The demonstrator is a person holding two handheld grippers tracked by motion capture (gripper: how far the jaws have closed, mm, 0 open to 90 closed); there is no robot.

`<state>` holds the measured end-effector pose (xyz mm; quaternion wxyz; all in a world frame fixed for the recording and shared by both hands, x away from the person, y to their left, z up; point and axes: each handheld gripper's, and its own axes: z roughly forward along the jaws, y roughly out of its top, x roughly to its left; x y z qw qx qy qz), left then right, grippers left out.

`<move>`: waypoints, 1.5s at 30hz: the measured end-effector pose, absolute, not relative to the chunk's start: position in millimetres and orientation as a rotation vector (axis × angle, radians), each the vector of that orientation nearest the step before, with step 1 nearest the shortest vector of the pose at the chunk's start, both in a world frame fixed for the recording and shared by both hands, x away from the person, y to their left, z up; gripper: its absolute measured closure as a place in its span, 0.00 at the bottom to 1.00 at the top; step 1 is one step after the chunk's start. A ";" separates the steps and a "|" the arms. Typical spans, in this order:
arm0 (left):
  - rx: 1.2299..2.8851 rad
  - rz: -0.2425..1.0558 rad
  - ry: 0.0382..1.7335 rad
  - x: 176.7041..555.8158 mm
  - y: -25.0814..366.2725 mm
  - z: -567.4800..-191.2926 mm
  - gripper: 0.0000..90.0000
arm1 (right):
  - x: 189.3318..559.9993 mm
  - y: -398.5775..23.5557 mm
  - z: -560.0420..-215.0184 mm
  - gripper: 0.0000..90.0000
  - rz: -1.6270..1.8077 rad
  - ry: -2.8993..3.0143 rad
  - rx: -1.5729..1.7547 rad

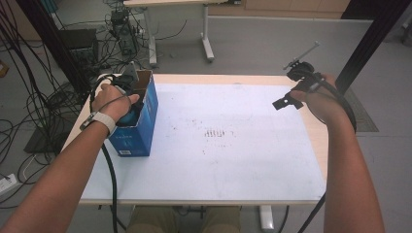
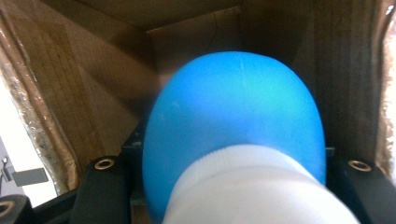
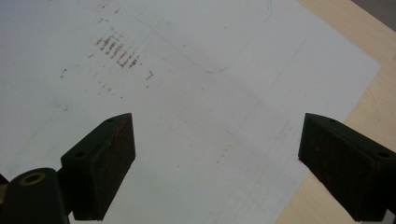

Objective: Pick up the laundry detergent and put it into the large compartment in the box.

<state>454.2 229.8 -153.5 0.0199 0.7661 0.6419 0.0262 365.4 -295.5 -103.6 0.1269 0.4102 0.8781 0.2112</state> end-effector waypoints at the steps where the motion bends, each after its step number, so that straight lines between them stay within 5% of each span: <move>1: 2.377 0.082 1.992 454.2 229.7 -153.6 0.44 | 365.5 -295.2 -103.4 0.12 0.612 2.557 1.195; 29: 2.357 0.079 1.999 453.3 232.9 -153.5 0.43 | 364.8 -296.3 -106.2 0.12 0.613 2.560 1.196; 35: 2.336 0.075 2.016 453.8 237.3 -153.2 0.33 | 365.4 -295.5 -105.9 0.12 0.614 2.565 1.193; 45: 2.328 0.090 2.011 451.3 238.9 -152.7 0.31 | 366.0 -293.9 -107.3 0.12 0.612 2.576 1.192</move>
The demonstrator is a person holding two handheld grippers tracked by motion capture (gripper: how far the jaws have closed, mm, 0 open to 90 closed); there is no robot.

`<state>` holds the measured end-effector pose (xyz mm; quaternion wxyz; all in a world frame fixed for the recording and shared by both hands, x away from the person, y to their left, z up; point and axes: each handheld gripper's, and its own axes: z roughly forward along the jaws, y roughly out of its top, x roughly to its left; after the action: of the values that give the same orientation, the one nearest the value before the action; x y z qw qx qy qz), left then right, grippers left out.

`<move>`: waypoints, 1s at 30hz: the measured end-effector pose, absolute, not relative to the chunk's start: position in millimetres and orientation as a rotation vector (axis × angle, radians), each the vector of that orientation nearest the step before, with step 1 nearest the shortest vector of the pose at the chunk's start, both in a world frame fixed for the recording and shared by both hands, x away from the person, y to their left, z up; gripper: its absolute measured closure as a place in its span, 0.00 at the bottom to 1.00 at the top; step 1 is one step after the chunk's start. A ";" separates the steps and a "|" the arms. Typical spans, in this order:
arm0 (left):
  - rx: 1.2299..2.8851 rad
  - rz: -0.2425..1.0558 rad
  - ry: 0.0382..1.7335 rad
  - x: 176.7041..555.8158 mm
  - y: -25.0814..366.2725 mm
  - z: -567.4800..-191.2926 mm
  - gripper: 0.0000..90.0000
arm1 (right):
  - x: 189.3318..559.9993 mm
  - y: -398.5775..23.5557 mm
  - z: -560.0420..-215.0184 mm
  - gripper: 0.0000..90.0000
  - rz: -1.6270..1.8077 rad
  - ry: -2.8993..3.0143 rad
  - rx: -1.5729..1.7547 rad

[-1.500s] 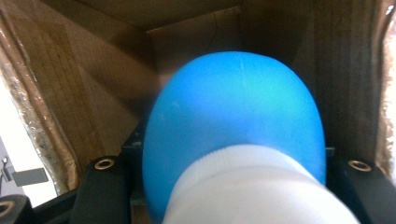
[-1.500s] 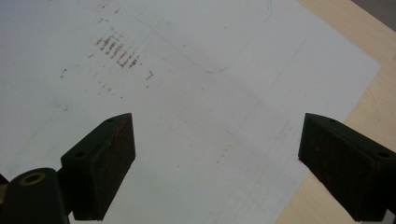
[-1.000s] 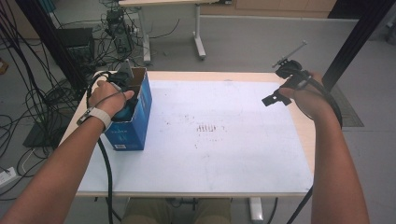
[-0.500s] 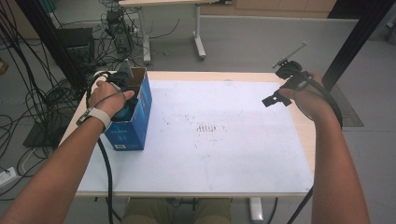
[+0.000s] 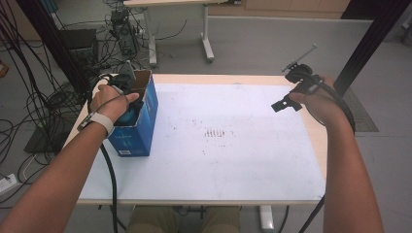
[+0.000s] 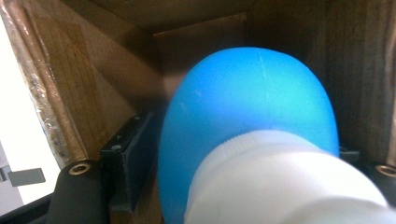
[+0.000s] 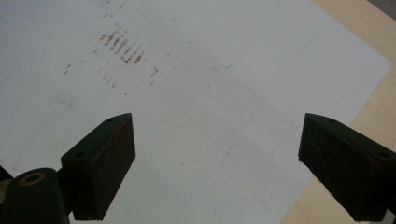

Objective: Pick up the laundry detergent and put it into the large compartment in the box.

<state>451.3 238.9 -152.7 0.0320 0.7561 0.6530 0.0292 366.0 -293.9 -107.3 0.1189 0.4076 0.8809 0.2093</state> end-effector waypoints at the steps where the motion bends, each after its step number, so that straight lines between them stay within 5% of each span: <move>1: 2.329 0.092 2.008 451.0 238.9 -152.6 0.31 | 365.6 -294.1 -107.1 0.12 0.613 2.575 1.191; 23: 2.319 0.081 1.974 445.1 246.1 -132.4 0.30 | 361.8 -294.2 -106.3 0.12 0.610 2.575 1.187; 30: 2.291 0.097 1.959 440.0 246.9 -112.9 0.12 | 361.7 -292.1 -105.1 0.12 0.612 2.575 1.183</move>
<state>440.0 246.9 -112.9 0.0626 0.7581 0.6483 0.0319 361.7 -292.1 -105.1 0.1209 0.4049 0.8817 0.2097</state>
